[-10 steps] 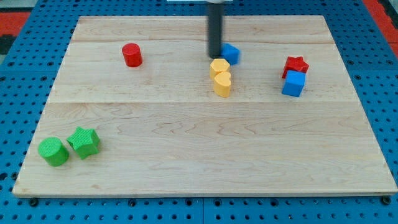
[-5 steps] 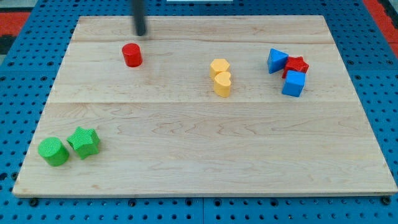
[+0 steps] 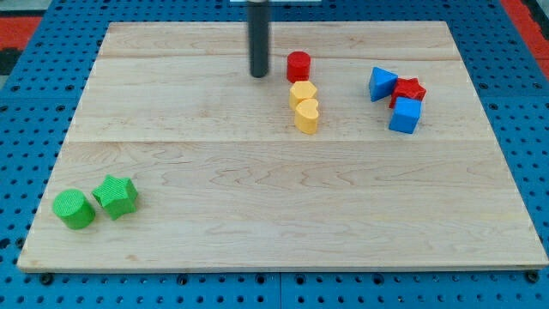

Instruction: Push the red circle into the blue triangle

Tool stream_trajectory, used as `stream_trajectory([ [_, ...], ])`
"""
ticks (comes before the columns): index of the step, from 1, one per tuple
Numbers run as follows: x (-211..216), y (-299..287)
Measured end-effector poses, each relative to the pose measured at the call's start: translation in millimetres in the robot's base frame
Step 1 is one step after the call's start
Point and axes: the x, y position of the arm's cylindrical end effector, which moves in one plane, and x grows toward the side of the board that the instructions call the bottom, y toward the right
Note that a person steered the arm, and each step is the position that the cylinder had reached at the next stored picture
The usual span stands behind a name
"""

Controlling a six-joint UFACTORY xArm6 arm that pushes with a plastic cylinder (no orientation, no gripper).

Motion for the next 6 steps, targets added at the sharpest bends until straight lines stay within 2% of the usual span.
stream_trajectory([
  [2,3.4,133.3],
  [3,-33.5,122.2],
  [4,6.2,195.8],
  [5,16.5,225.2],
  [6,2.4,218.2],
])
